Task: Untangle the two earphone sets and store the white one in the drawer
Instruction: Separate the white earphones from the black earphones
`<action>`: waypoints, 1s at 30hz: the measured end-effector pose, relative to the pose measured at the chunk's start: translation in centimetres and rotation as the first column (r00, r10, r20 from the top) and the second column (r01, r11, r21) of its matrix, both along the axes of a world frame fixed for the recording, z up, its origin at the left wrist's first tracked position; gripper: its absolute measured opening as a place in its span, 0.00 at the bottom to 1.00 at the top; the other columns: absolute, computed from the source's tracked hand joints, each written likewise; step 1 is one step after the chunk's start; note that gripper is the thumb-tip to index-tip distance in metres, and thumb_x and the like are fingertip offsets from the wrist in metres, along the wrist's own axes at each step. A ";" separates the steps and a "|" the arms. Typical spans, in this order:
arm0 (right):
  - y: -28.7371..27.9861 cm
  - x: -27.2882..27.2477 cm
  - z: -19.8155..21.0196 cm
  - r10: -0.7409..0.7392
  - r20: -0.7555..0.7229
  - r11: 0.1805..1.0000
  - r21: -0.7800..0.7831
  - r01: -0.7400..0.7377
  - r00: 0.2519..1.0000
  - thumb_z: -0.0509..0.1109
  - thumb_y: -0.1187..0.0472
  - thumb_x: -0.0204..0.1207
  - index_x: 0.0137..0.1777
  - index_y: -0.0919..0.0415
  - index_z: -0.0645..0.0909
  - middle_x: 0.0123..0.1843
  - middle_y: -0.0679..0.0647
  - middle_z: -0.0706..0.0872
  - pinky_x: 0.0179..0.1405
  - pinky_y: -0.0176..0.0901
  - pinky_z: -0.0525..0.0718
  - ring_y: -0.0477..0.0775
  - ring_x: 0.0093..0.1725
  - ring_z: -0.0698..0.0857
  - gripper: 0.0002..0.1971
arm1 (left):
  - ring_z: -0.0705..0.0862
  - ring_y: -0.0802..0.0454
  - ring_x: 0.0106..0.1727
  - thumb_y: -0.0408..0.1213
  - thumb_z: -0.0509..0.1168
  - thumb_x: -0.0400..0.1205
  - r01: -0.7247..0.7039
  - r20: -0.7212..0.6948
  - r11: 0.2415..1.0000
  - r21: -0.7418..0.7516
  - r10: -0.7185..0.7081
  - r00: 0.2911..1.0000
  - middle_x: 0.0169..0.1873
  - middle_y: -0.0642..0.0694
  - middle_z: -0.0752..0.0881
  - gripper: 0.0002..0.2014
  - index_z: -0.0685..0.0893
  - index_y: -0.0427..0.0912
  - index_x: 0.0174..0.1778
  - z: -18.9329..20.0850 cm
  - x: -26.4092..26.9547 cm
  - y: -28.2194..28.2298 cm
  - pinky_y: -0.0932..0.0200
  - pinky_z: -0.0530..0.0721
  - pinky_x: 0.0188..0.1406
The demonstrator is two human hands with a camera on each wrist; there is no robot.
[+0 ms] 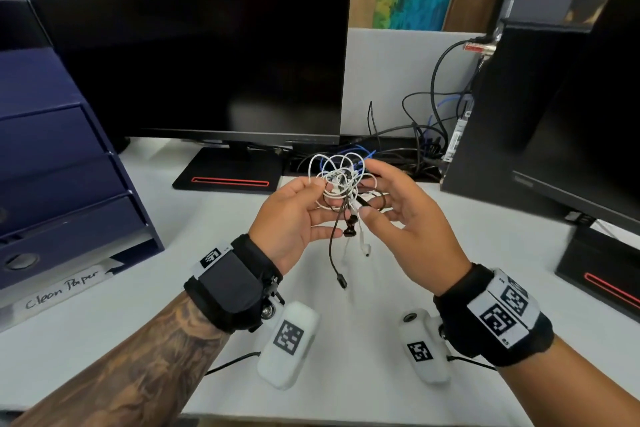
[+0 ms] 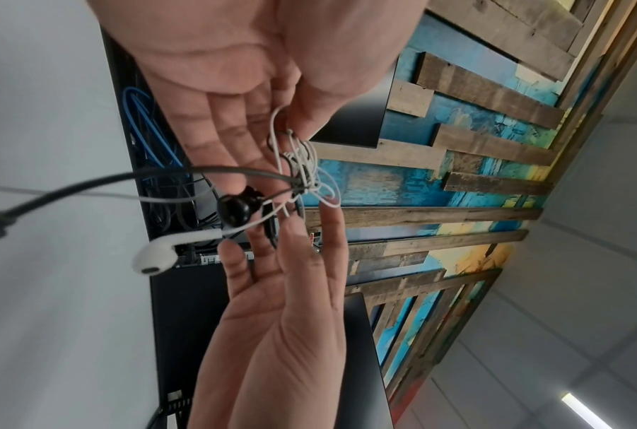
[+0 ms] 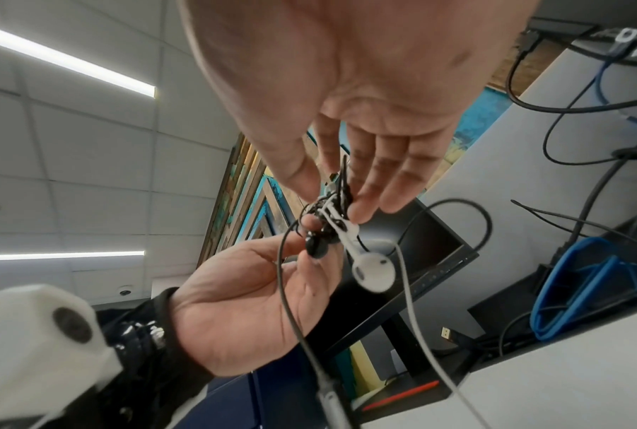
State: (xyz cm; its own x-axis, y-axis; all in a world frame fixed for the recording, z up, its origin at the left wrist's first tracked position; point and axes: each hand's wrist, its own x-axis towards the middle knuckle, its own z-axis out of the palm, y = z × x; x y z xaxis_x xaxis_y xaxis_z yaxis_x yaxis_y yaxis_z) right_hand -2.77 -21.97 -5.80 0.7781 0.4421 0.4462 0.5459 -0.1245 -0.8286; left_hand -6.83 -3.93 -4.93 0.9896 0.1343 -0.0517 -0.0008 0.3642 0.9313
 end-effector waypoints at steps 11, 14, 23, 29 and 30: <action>-0.4 0.9 -0.2 -0.103 0.041 0.992 -0.067 0.106 0.994 0.78 0.63 0.78 0.48 0.54 0.86 0.40 0.44 0.87 0.40 0.30 0.78 0.42 0.38 0.81 0.05 | 0.84 0.52 0.34 0.42 0.62 0.87 0.048 -0.017 0.982 0.185 -0.045 0.999 0.33 0.49 0.84 0.10 0.86 0.44 0.46 -0.4 0.2 0.3 0.56 0.82 0.34; -0.5 1.1 -0.1 -0.131 0.040 0.988 -0.072 0.134 0.991 0.76 0.60 0.79 0.45 0.54 0.84 0.39 0.43 0.85 0.40 0.32 0.79 0.41 0.38 0.80 0.04 | 0.85 0.51 0.38 0.43 0.64 0.86 0.018 -0.014 0.983 0.184 -0.015 1.000 0.38 0.48 0.85 0.06 0.85 0.46 0.49 -0.4 0.3 0.3 0.55 0.83 0.35; -0.6 1.1 -0.1 -0.119 -0.031 0.990 -0.074 0.117 0.992 0.74 0.54 0.82 0.40 0.54 0.83 0.28 0.38 0.81 0.35 0.30 0.77 0.40 0.31 0.78 0.09 | 0.86 0.57 0.57 0.54 0.69 0.81 -0.083 0.163 0.877 0.474 0.005 0.987 0.54 0.54 0.88 0.16 0.87 0.47 0.56 -0.4 0.2 0.3 0.60 0.83 0.53; -0.7 1.1 0.2 -0.147 0.014 0.984 -0.102 0.147 0.989 0.71 0.52 0.84 0.39 0.53 0.83 0.28 0.41 0.77 0.33 0.32 0.74 0.41 0.30 0.74 0.12 | 0.89 0.48 0.53 0.36 0.76 0.78 -0.007 0.165 0.789 0.614 -0.119 0.979 0.53 0.46 0.89 0.15 0.87 0.44 0.60 -0.7 0.3 0.6 0.52 0.88 0.57; -0.7 1.1 0.2 -0.150 0.013 0.982 -0.110 0.151 0.989 0.70 0.52 0.84 0.38 0.52 0.82 0.27 0.40 0.76 0.32 0.31 0.74 0.41 0.30 0.74 0.12 | 0.89 0.45 0.52 0.31 0.75 0.79 -0.002 0.162 0.800 0.600 -0.120 0.979 0.54 0.43 0.89 0.14 0.87 0.43 0.60 -0.8 0.4 0.7 0.53 0.89 0.55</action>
